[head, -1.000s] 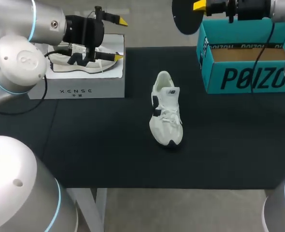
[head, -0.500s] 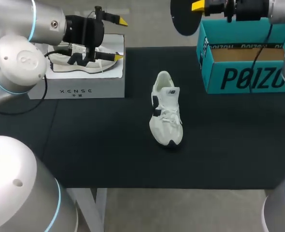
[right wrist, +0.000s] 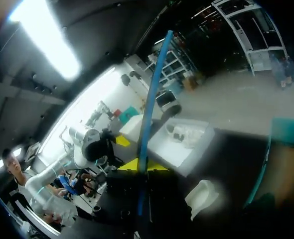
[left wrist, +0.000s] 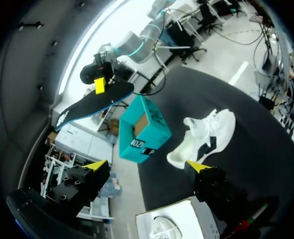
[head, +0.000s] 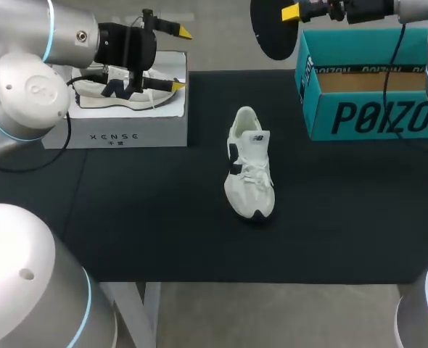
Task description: Take the shoe out of the shoebox, open the shoe tongue, remove and reinsert the insole, then place the shoe into the shoebox
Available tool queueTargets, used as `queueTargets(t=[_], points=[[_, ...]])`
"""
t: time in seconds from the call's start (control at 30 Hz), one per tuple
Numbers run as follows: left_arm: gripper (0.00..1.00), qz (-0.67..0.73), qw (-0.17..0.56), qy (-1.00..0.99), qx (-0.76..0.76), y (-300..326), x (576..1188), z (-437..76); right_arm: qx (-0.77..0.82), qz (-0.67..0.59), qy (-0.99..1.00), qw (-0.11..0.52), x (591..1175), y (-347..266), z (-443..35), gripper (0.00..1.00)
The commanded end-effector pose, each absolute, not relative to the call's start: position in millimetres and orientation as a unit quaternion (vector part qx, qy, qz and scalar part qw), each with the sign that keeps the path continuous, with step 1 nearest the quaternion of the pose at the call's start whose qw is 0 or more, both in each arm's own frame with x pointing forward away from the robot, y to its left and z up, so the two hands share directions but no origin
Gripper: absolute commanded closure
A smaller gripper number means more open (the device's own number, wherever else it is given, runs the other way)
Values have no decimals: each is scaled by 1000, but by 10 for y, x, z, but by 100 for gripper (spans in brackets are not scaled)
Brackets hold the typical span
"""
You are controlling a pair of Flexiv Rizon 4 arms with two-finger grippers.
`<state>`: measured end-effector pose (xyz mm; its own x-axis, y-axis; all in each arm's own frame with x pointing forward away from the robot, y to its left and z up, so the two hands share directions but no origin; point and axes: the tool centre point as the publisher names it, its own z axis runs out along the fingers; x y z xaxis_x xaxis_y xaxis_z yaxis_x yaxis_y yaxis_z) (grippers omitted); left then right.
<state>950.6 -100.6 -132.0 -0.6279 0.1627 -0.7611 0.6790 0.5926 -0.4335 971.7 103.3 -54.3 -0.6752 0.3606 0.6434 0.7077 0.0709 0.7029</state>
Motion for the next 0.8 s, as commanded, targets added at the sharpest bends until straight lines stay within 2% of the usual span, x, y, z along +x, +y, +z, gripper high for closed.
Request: queueTargets(t=[0.03,0.13,0.37,0.8], points=[[0,-370,346,823,256,-1013,9513,-1315,-328,-557,-757,100,9807,1117,-554,100],[0,-370,346,823,256,-1013,9513,-1315,-297,-556,-774,53,9829,1188,-658,100],[0,-370,346,823,256,-1013,9513,-1315,-318,-558,-762,81,9800,1208,-1041,100],[0,-370,346,823,256,-1013,9513,-1315,-318,-558,-762,81,9800,1208,-1041,100]])
